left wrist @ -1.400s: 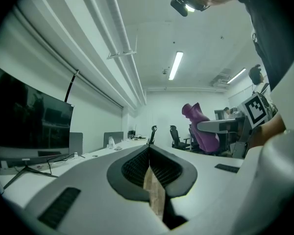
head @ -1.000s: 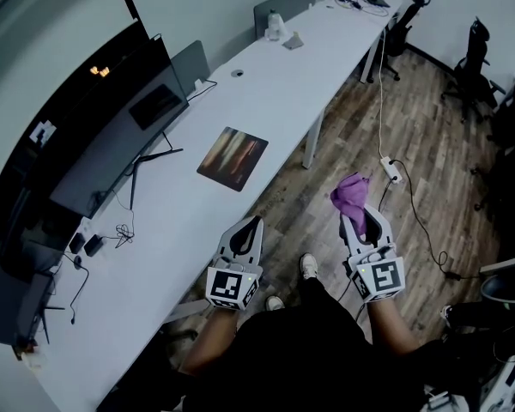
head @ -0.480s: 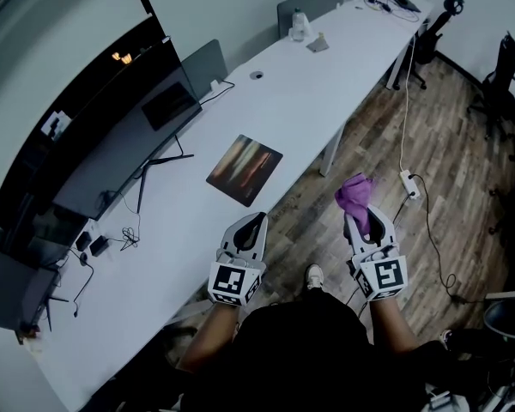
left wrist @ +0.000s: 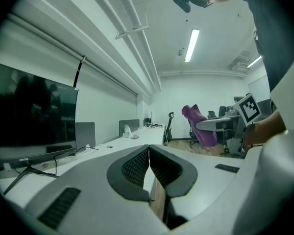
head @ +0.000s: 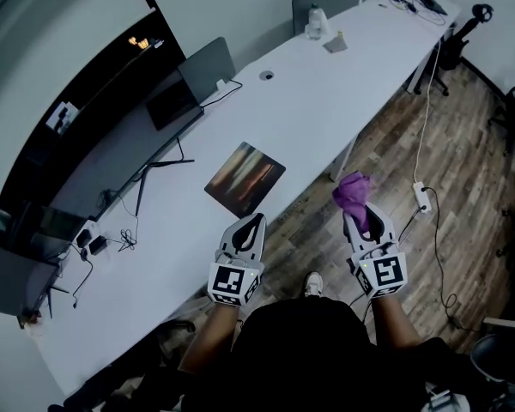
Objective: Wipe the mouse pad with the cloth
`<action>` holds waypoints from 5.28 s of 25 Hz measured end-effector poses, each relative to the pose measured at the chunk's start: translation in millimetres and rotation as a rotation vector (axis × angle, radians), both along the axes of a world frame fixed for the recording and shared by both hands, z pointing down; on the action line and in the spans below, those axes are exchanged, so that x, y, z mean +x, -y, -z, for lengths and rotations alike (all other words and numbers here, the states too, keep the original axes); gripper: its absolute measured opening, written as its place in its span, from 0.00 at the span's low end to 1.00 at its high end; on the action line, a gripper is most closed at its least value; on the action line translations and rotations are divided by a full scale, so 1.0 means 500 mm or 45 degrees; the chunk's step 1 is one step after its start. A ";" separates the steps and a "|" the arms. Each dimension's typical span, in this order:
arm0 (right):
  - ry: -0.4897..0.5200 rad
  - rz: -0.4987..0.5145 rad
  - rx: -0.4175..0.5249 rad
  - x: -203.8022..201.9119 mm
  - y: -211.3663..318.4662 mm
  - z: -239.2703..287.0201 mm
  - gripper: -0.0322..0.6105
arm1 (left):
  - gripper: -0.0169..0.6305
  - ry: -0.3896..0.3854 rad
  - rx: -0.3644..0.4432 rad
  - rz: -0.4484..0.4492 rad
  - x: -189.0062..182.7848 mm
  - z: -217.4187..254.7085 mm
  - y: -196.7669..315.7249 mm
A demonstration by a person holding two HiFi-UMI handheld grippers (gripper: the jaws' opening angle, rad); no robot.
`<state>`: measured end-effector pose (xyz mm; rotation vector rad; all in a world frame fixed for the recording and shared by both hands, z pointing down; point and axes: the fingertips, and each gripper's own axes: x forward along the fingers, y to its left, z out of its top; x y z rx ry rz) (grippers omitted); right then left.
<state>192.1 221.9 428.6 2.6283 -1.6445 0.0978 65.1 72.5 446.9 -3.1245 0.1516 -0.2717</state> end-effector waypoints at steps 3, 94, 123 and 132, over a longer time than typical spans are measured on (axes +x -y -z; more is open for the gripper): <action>0.020 0.045 -0.001 0.030 0.014 -0.009 0.24 | 0.06 0.019 -0.037 0.059 0.014 -0.013 0.012; 0.377 1.043 -0.648 -0.224 0.790 -0.371 0.26 | 0.06 0.096 -0.268 1.069 -0.250 -0.160 0.443; 0.337 0.986 -0.905 -0.238 0.817 -0.485 0.26 | 0.06 0.158 -0.343 1.091 -0.255 -0.231 0.452; 0.360 0.913 -0.918 -0.159 0.815 -0.484 0.26 | 0.06 0.219 -0.312 1.015 -0.205 -0.258 0.451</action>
